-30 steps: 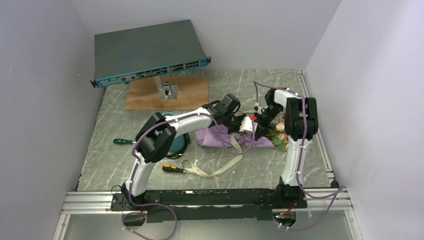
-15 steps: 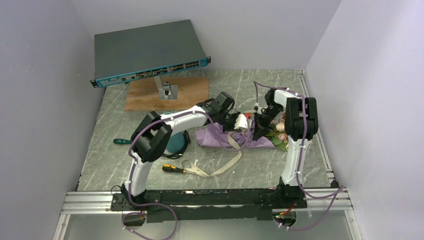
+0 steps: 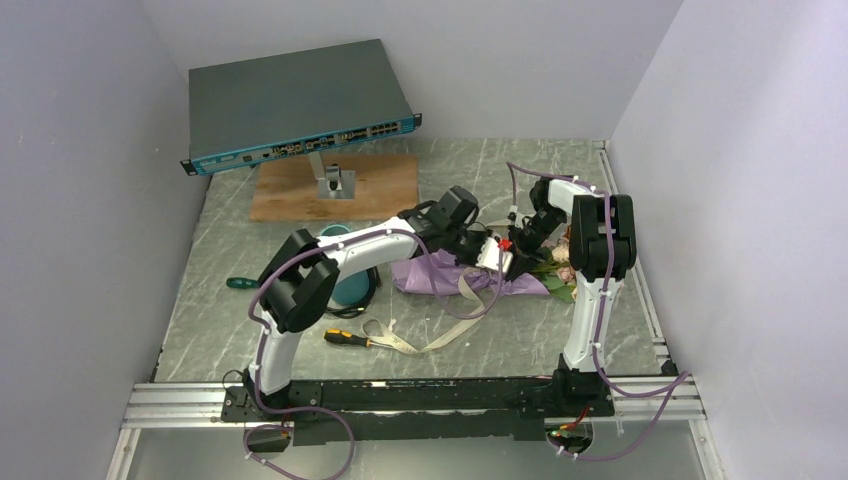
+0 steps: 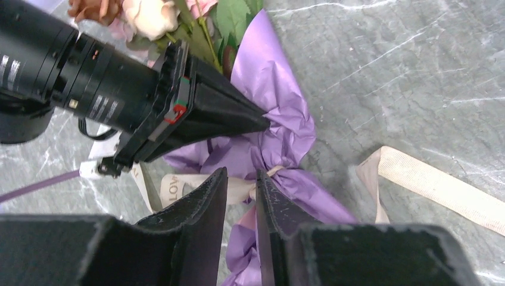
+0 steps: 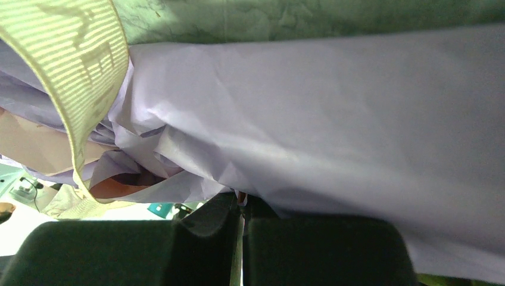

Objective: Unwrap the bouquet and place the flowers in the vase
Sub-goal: Untie the ribbon from the wrapping paper.

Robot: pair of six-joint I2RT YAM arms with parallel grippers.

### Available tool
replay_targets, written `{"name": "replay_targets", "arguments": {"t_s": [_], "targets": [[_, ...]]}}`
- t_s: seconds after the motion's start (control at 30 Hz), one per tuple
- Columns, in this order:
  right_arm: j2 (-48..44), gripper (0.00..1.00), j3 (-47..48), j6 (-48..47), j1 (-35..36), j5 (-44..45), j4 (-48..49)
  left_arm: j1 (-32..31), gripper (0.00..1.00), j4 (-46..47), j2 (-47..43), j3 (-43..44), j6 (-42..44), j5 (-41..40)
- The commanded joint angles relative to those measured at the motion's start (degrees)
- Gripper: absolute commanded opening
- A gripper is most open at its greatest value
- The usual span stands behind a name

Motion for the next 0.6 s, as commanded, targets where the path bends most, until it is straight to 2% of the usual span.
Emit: {"name": "replay_targets", "arguments": {"t_s": [0.0, 0.27, 0.43, 0.57], "targets": [[3.7, 0.00, -0.9, -0.9, 0.2, 9.7, 14.6, -1.3, 0.30, -3.6, 2.5, 4.8, 6.8, -0.3], [3.7, 0.00, -0.9, -0.8, 0.1, 9.5, 14.6, -1.6, 0.42, -10.9, 5.9, 6.1, 16.5, -3.2], [3.7, 0.00, -0.8, -0.7, 0.1, 9.5, 14.7, -1.6, 0.40, -17.2, 9.5, 9.7, 18.2, -5.5], [3.7, 0.00, -0.8, -0.6, 0.1, 9.6, 14.6, -1.7, 0.39, -15.4, 10.9, 10.2, 17.0, -7.9]]}}
